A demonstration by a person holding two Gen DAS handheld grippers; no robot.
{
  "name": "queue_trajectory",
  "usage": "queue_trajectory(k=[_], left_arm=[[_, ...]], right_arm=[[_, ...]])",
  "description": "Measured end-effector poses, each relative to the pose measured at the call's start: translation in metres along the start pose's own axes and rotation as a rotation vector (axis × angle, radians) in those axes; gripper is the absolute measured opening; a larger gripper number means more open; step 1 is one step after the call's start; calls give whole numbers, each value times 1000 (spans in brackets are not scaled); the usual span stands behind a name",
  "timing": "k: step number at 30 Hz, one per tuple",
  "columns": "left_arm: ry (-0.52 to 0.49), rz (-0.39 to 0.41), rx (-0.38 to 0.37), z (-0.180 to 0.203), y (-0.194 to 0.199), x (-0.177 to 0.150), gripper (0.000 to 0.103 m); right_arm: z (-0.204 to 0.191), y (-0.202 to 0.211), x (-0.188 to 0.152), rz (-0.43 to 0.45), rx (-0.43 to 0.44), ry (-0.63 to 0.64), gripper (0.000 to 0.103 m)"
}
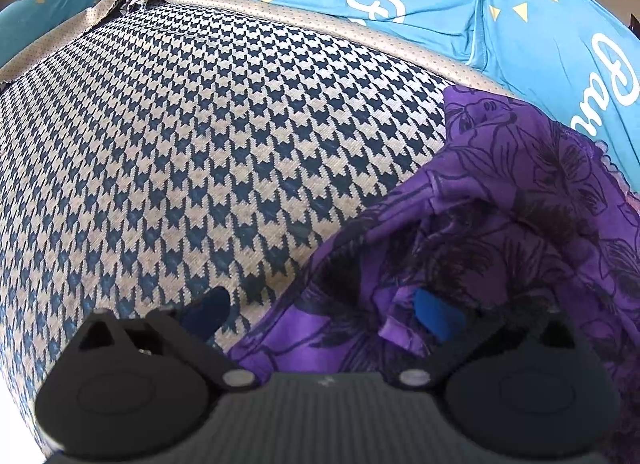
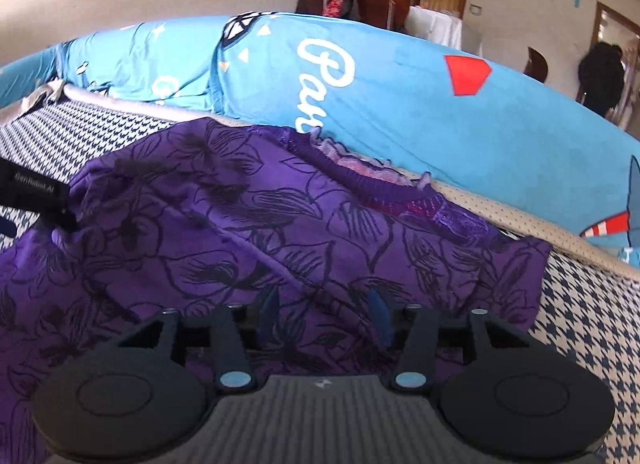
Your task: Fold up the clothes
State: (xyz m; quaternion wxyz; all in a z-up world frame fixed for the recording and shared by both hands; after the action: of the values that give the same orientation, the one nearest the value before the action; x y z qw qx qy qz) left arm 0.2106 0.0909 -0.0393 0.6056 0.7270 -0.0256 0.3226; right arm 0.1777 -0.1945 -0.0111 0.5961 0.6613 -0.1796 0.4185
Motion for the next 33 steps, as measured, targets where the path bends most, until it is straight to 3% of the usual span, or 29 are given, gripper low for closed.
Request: queue_trajectory(k=[9, 13, 15, 17, 20, 33], left_arm=[[7, 9, -40, 4, -3, 7, 103], [6, 29, -66, 10, -2, 11, 103], [6, 39, -77, 14, -3, 13, 103], [9, 42, -92, 18, -6, 15, 103], [31, 53, -101, 23, -8, 18, 103], [51, 159, -74, 39, -14, 23, 103]], right_arm=[[-20, -29, 2, 8, -45, 94, 50], [-19, -34, 6, 37, -64, 71, 49], [-19, -33, 8, 48, -68, 53, 42], [-19, -32, 10, 60, -72, 35, 28], [-19, -25, 14, 85, -77, 22, 22], [-16, 18, 40, 223, -80, -37, 12]])
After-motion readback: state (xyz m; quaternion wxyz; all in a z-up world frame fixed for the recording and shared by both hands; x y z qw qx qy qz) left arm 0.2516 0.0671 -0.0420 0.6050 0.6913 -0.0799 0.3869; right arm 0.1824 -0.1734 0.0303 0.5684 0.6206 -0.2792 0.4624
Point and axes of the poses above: each gripper's, at about its wrist camera, not at the fingertips, and y roughly against the way its jaws point, z to its right, x to its top, the point moved 6 cm from there along -y, roughly the way its jaws point, and after that the axes turned 9 degrees about x, right-handed, at the moved point
